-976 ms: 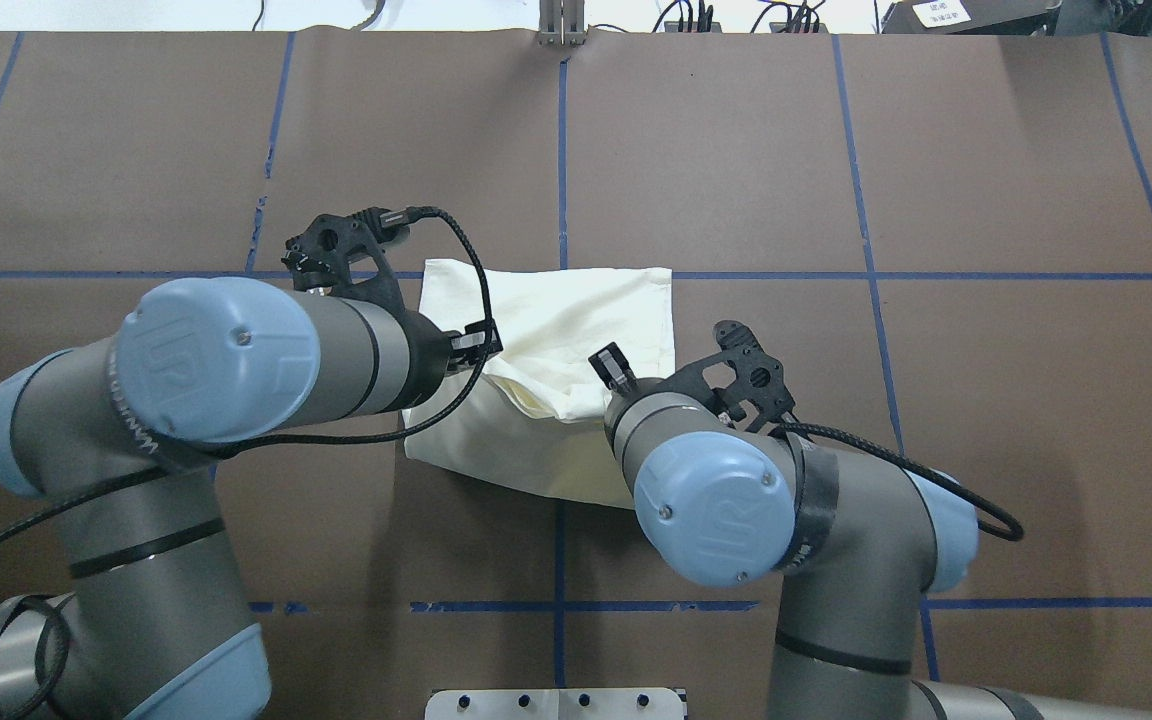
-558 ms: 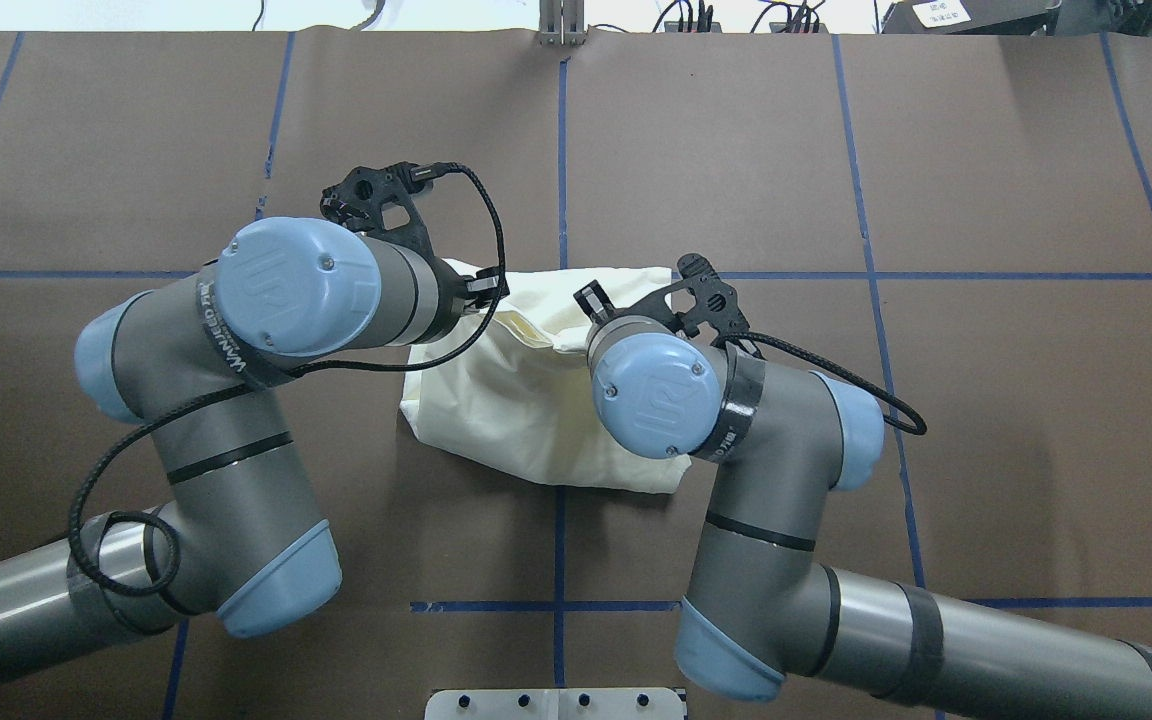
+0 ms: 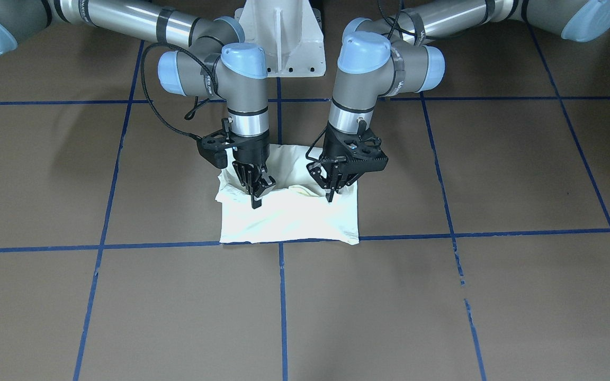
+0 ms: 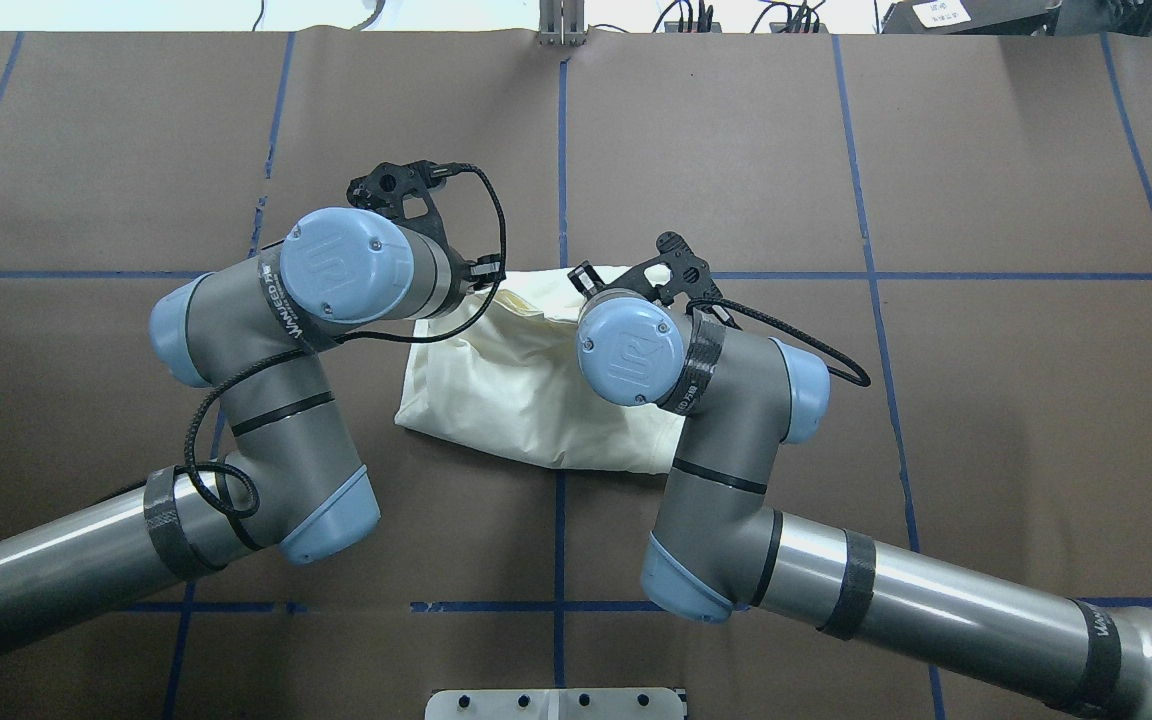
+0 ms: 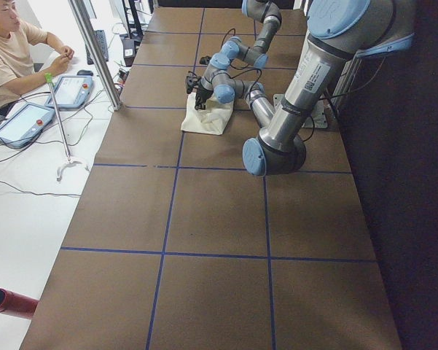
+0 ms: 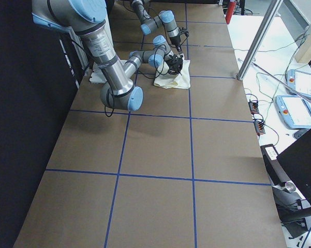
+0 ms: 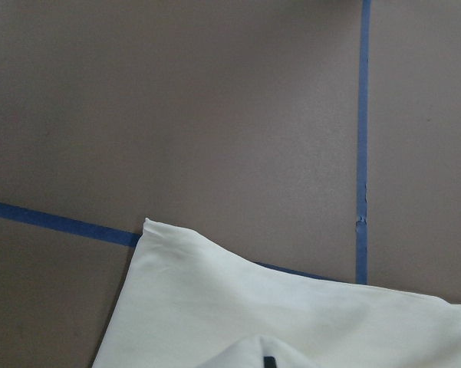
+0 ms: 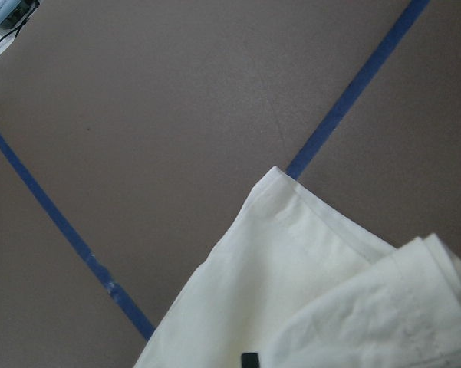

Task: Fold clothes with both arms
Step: 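Carry the near edge over the shirt with both grippers toward the far edge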

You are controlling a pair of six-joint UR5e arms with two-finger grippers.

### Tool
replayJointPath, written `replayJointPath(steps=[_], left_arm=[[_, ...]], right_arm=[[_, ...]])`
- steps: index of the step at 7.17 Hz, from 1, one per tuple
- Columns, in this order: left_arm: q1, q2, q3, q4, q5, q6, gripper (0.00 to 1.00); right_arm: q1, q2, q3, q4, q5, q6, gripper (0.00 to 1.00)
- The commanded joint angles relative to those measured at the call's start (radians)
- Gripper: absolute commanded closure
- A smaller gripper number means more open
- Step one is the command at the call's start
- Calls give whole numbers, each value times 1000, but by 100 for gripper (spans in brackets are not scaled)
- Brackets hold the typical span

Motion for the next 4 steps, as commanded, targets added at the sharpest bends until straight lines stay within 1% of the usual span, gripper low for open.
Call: replayJointPath(steps=[1, 2, 3, 4], left_arm=[[-1, -2, 20, -9, 2, 19, 100], [-1, -2, 22, -10, 2, 21, 100], [-1, -2, 28, -13, 2, 21, 100], [-1, 8, 28, -38, 0, 79, 1]], right_arm=[[7, 2, -13, 4, 0, -19, 100], [11, 1, -14, 4, 0, -21, 100], [13, 1, -19, 4, 0, -25, 98], [14, 7, -34, 4, -6, -151, 1]])
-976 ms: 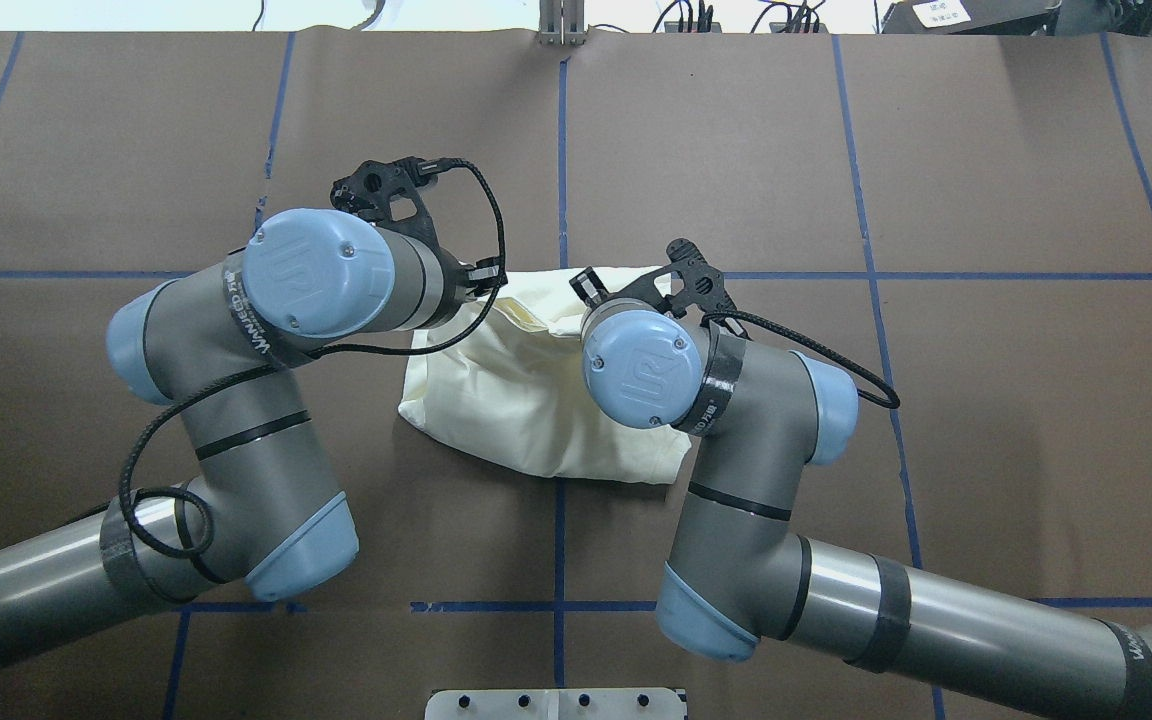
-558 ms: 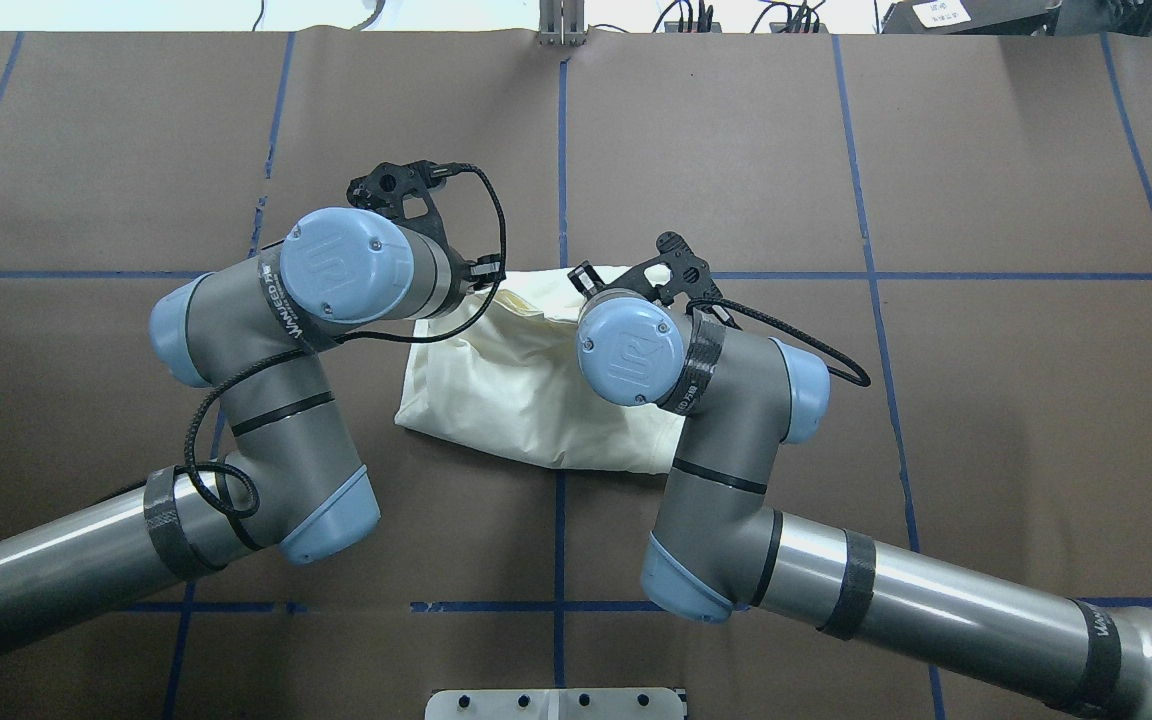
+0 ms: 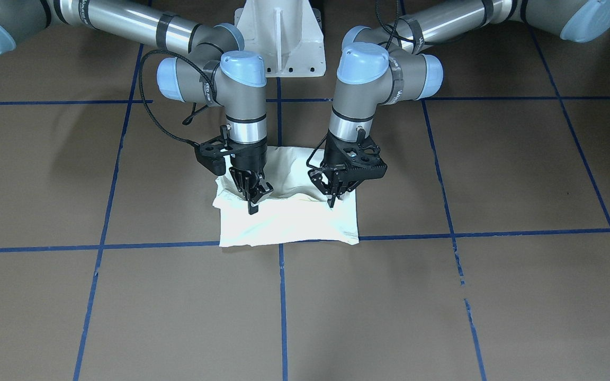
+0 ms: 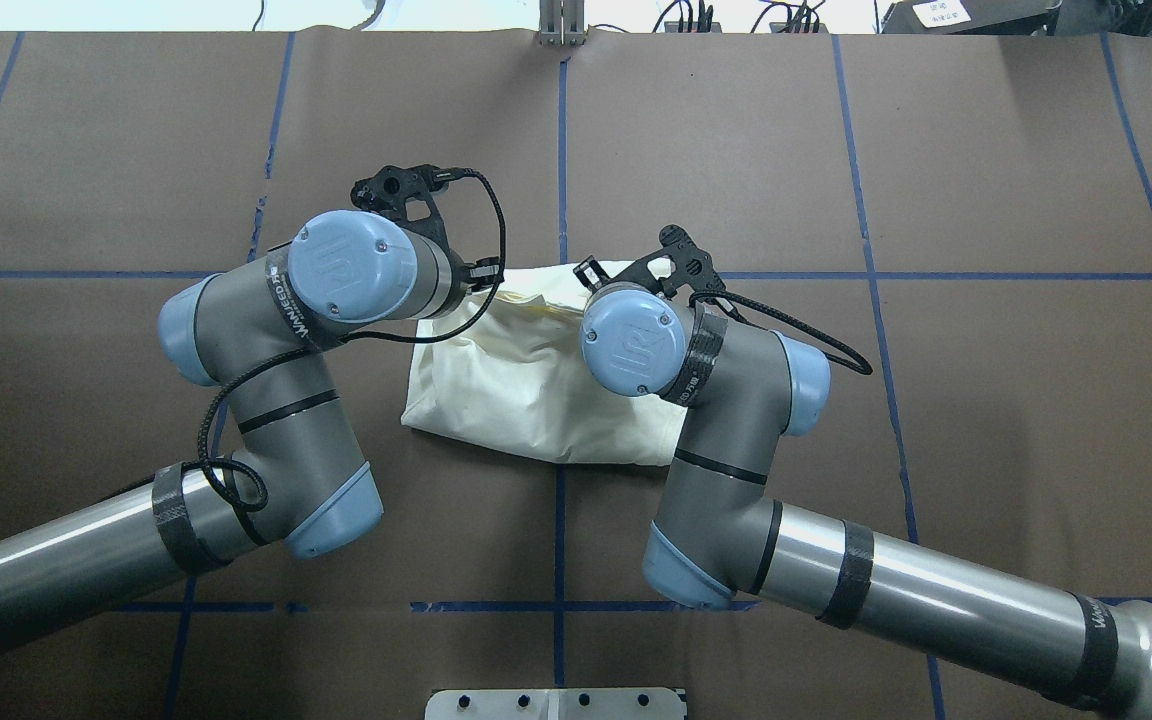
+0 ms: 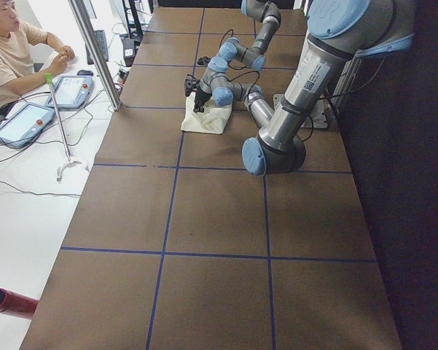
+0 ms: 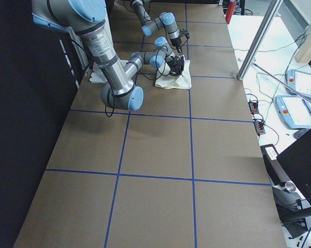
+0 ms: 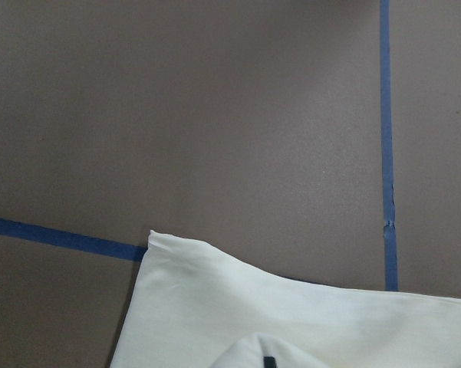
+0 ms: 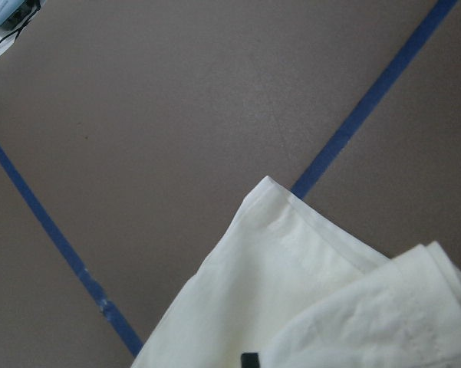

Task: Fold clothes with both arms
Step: 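Carry the near edge over the shirt with both grippers toward the far edge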

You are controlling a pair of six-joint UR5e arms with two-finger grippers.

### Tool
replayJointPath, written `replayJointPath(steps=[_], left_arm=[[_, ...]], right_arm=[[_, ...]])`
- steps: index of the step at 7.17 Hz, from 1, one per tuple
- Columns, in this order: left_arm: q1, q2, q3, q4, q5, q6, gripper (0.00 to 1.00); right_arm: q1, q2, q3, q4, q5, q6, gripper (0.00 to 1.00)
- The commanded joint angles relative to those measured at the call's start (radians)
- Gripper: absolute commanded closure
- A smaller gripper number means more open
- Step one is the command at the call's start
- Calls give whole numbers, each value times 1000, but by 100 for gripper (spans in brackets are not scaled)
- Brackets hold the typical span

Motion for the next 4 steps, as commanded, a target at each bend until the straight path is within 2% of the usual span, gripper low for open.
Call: replayJointPath(steps=[1, 2, 3, 4], left_arm=[[-9, 13, -4, -61, -6, 143, 0], [-37, 23, -10, -66, -15, 176, 0], [-88, 31, -18, -75, -118, 280, 0], [-133, 84, -31, -136, -192, 360, 0]], right_arm=[[10, -2, -13, 0, 1, -155, 0], [16, 4, -1, 3, 3, -249, 0], [16, 1, 23, 3, 29, -307, 0], [15, 4, 46, -1, 46, -398, 0]])
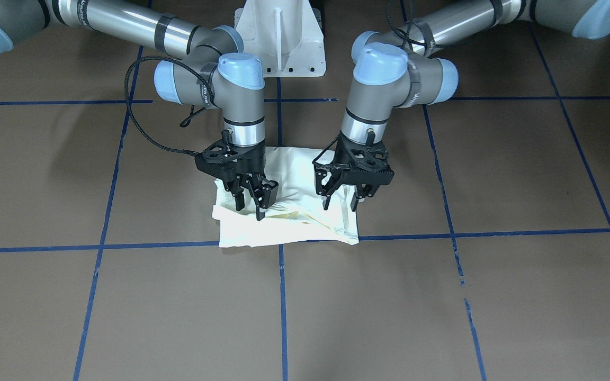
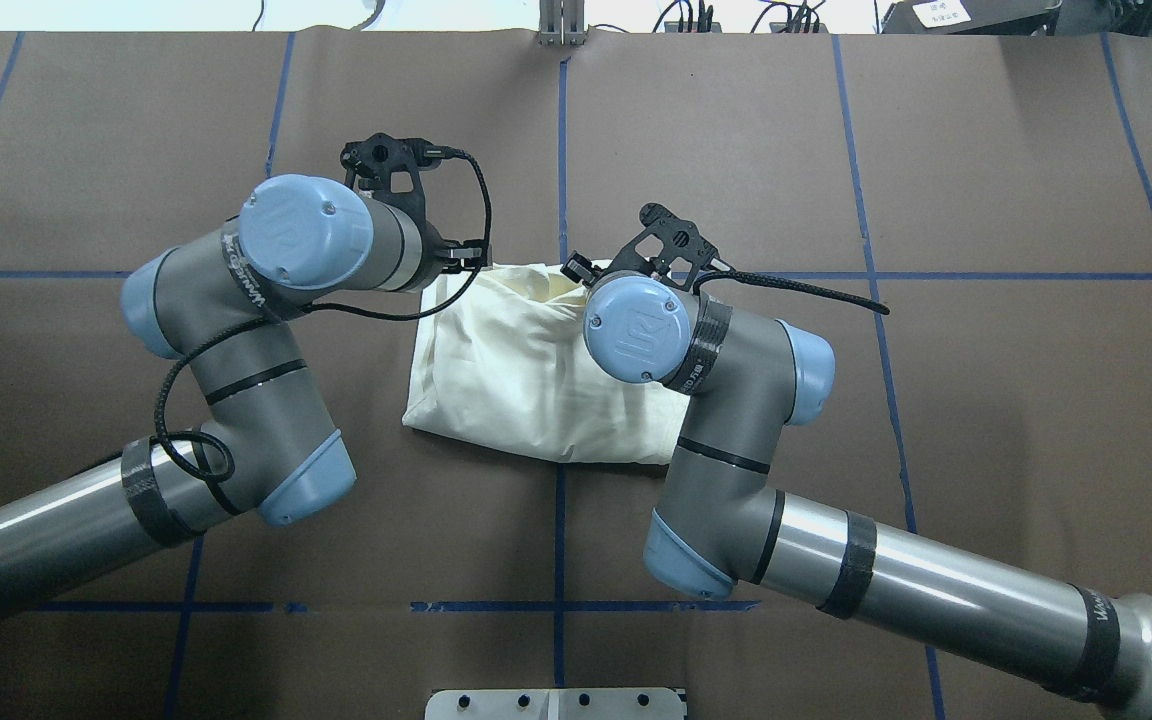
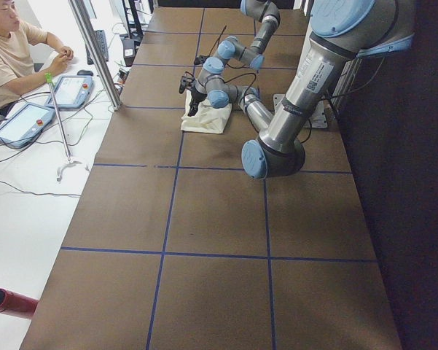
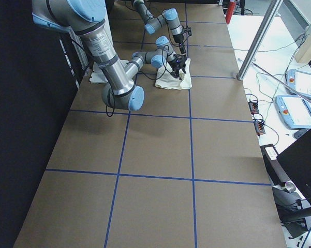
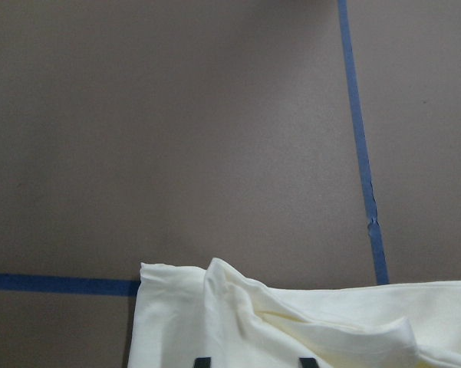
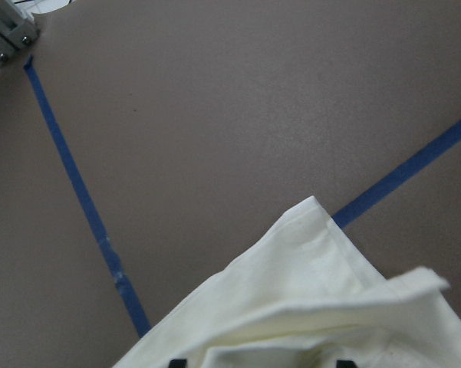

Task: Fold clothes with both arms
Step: 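Lay the folded edge down at the far side and open both grippers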

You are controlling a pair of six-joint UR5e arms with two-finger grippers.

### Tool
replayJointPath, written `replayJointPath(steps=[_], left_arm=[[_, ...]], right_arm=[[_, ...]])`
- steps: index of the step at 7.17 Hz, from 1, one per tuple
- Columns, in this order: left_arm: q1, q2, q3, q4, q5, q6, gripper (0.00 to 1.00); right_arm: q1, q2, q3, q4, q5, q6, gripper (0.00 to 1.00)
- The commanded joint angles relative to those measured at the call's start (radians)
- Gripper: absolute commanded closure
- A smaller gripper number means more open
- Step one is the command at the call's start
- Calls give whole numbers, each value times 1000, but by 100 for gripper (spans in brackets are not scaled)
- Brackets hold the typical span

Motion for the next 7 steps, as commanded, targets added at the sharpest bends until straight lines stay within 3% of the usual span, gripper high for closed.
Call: replayJointPath(steps=[1, 3, 7], left_arm=[[-57, 76, -13, -115, -96, 108, 0], [-55, 76, -14, -117, -96, 100, 0], [-55, 79, -14, -117, -96, 92, 0]], right_arm=[[-9, 3, 34, -5, 22, -191, 0], [-34, 2, 5, -8, 9, -309, 0], [35, 43, -162, -17, 8, -420, 0]])
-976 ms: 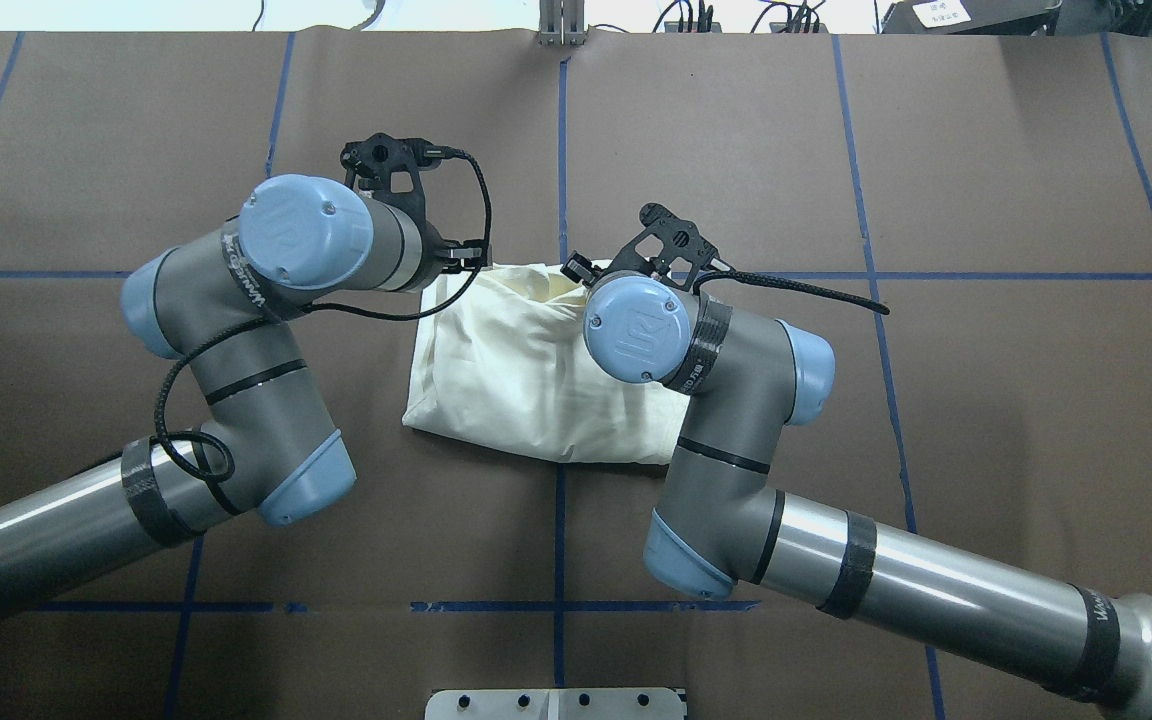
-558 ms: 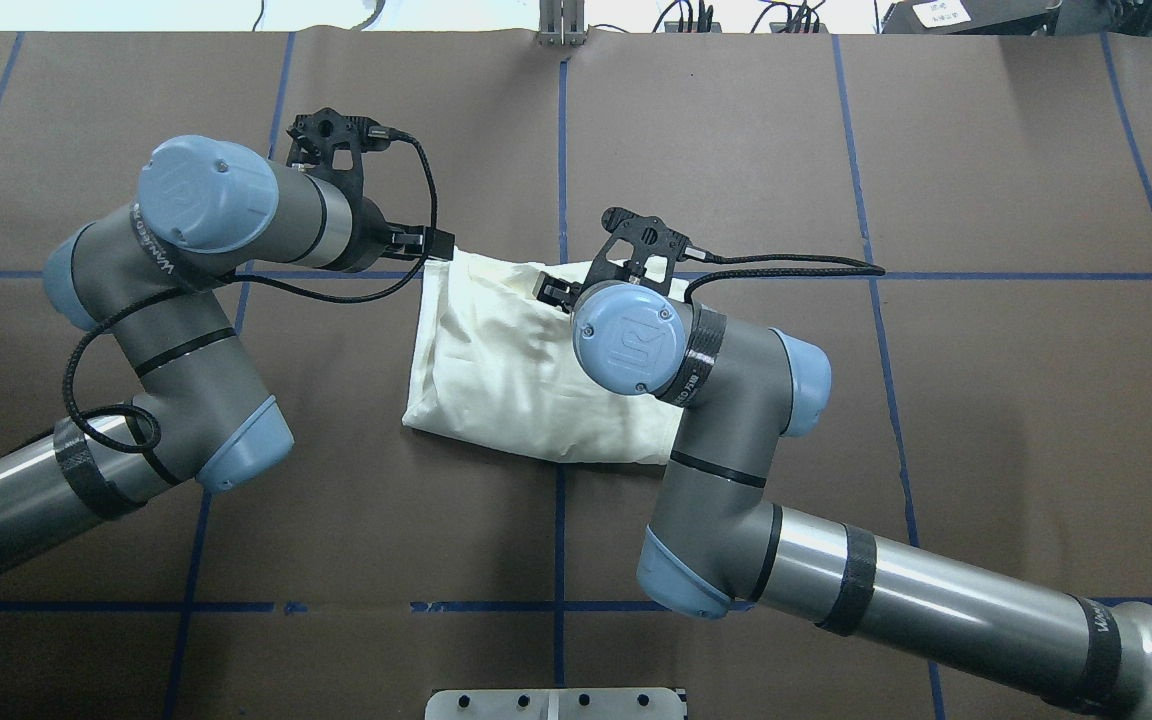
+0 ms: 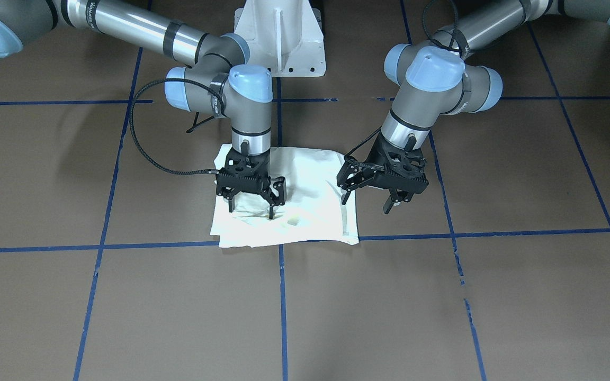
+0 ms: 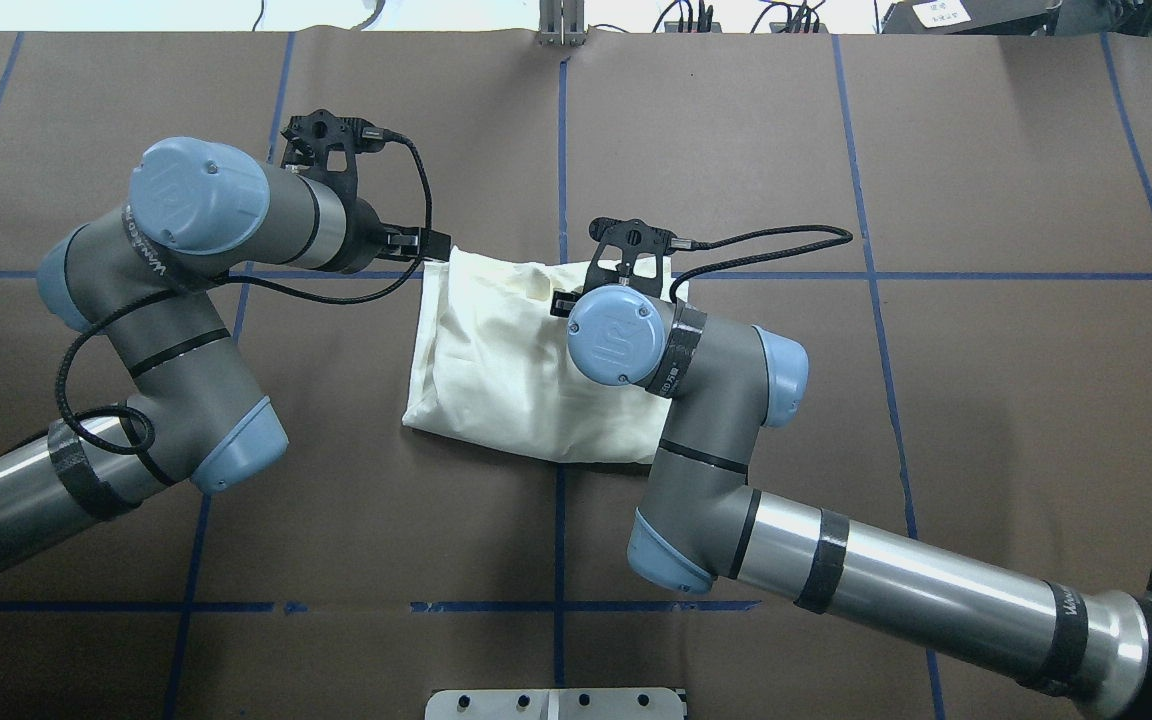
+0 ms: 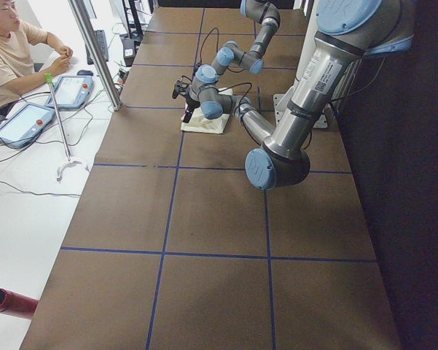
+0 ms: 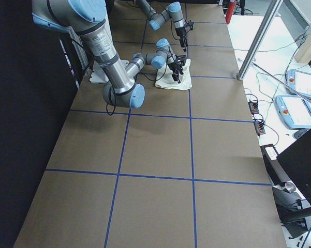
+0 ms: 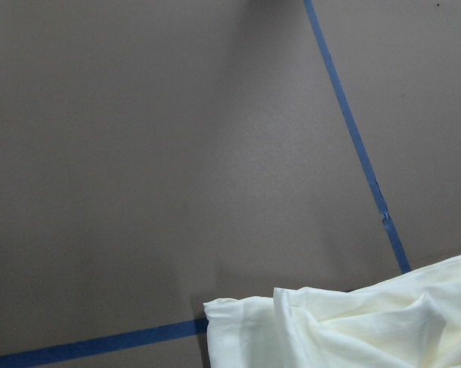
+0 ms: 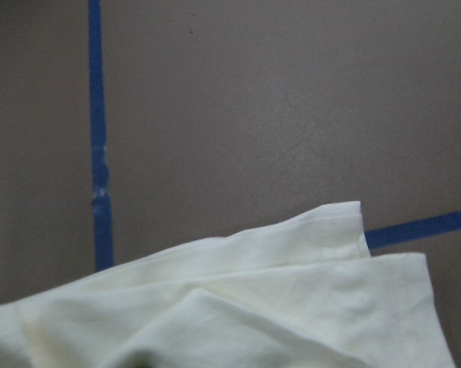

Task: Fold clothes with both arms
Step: 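Lay the folded edge down at the far side and open both grippers, then raise the right gripper away while the left gripper moves to the shirt's side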

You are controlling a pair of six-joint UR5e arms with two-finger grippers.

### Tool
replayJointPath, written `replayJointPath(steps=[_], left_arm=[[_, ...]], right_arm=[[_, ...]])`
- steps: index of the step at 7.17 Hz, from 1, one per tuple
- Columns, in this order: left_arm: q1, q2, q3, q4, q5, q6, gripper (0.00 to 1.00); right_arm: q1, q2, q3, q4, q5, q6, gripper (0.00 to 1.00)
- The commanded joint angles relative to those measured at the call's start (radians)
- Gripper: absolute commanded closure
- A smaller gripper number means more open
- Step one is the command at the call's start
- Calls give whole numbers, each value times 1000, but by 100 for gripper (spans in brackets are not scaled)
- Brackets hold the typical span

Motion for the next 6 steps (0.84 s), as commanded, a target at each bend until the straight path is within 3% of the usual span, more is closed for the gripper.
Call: replayJointPath(steps=[1, 2, 4, 6], left_arm=[[1, 1, 1, 0, 0, -2, 0], [1, 1, 1, -2, 0, -2, 0], [15, 1, 1, -18, 0, 1, 0], [68, 102, 1, -299, 0, 10, 0]], right_arm=[[72, 5, -87, -1, 2, -37, 0], [126, 5, -118, 2, 19, -42, 0], [261, 40, -97, 10, 286, -47, 0], [263, 39, -60, 10, 301, -51, 0]])
